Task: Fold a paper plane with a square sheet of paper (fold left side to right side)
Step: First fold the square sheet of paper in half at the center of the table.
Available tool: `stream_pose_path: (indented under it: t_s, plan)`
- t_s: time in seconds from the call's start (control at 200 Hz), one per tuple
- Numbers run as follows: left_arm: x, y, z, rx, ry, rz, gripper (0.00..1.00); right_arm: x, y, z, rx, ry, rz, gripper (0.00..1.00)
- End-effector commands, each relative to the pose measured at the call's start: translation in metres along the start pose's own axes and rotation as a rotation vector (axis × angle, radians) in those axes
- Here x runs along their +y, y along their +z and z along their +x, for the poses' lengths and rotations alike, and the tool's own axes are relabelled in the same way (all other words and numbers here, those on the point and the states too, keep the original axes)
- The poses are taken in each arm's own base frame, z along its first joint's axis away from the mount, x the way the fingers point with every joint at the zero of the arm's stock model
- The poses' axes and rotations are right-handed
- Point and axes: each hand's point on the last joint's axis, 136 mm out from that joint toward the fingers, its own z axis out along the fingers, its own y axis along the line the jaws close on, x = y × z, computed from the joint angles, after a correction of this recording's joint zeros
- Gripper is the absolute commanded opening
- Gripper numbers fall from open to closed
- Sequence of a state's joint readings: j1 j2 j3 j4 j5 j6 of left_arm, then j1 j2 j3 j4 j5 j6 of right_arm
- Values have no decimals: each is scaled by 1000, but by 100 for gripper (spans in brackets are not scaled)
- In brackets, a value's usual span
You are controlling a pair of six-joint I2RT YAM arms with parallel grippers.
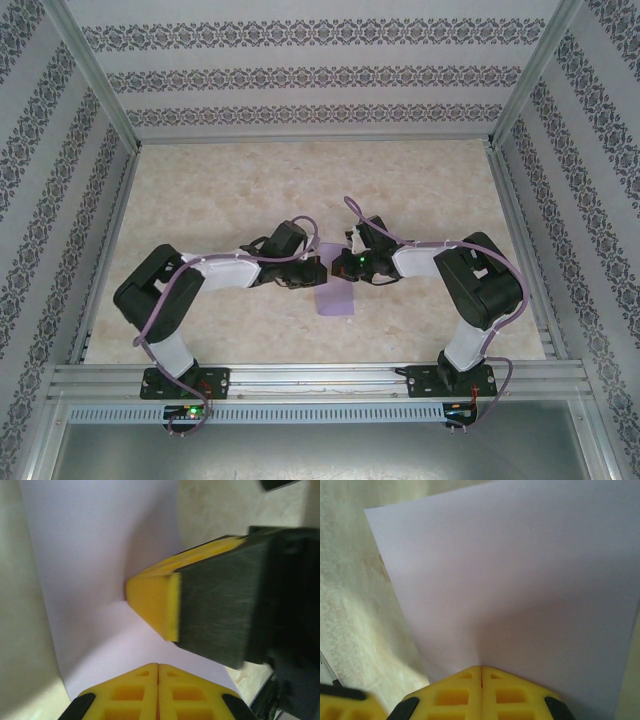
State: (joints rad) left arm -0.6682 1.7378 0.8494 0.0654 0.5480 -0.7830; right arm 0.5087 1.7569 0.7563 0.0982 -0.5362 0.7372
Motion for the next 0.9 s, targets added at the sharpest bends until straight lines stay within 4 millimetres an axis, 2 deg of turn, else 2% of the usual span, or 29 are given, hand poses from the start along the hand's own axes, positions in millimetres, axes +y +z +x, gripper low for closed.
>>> stream_pose_path:
  t_s: [0.0,0.325,0.894]
  plan:
    - [-3,14,8,39,-4,28,7,-46,7,22,42,58,164,0]
    - [21,17,29,77,-30,-27,7,-50,7,25,49,62,180,0]
    - [47,-3,97,204,-30,-121,7,-58,7,26,53,71,200,0]
